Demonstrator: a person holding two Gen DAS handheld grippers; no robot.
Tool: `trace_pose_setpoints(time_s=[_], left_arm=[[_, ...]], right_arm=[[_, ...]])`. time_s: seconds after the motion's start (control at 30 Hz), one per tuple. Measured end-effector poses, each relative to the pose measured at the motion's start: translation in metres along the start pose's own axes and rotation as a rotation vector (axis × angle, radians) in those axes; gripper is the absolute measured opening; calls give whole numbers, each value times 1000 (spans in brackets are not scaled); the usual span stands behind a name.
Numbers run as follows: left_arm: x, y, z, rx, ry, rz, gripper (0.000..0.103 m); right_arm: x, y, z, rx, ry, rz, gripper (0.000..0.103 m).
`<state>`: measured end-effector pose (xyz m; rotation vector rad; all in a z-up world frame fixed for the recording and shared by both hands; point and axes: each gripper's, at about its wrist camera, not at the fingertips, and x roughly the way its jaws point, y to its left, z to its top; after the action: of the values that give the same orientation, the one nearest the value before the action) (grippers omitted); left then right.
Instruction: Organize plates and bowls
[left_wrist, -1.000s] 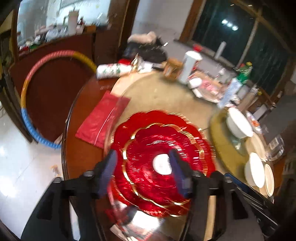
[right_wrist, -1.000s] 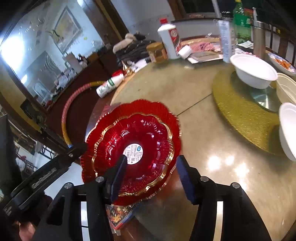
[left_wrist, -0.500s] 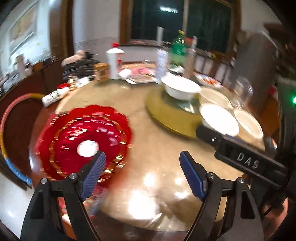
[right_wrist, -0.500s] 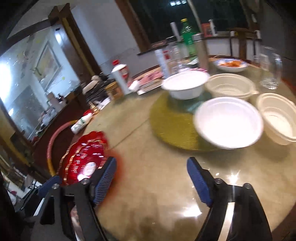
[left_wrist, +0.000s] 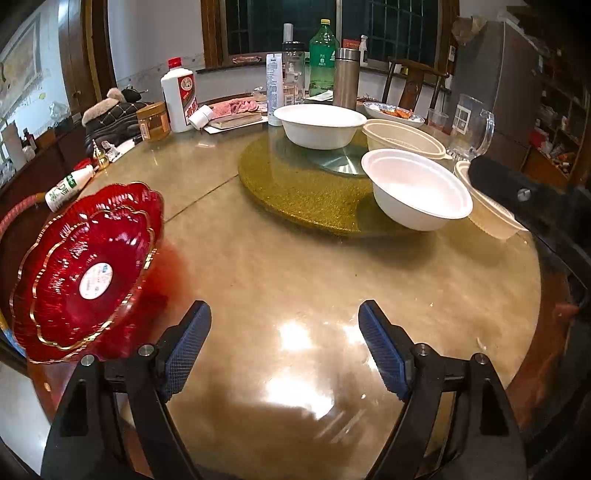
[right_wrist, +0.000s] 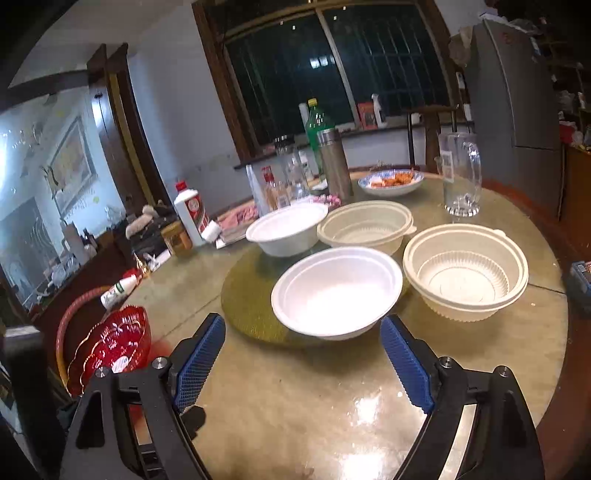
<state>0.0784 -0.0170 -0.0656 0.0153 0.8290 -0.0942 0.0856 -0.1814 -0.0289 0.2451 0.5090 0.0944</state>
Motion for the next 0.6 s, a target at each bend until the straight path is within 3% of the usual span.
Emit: trace_pose_setpoints(time_s=[0.1, 0.2, 0.27, 0.33, 0.47, 0.6], left_arm=[[6, 2, 1, -40, -1, -26, 83], [11, -4, 3, 6, -12, -26, 85], [19, -12, 5, 66, 34, -87, 91], [24, -15, 5, 61, 68, -132, 93], [26, -12, 8, 17, 130, -126, 93], [19, -11, 22, 8, 110, -75, 93]], right_arm=[[-5, -9, 1, 39, -42, 9, 95], [-6, -21, 3, 107, -58, 18, 99], [-6, -31, 3, 158, -60, 24, 99], [-5, -39, 4, 197, -58, 27, 99], [-1, -52, 3, 264, -37, 41, 99], [17, -61, -1, 323, 63, 85, 99]])
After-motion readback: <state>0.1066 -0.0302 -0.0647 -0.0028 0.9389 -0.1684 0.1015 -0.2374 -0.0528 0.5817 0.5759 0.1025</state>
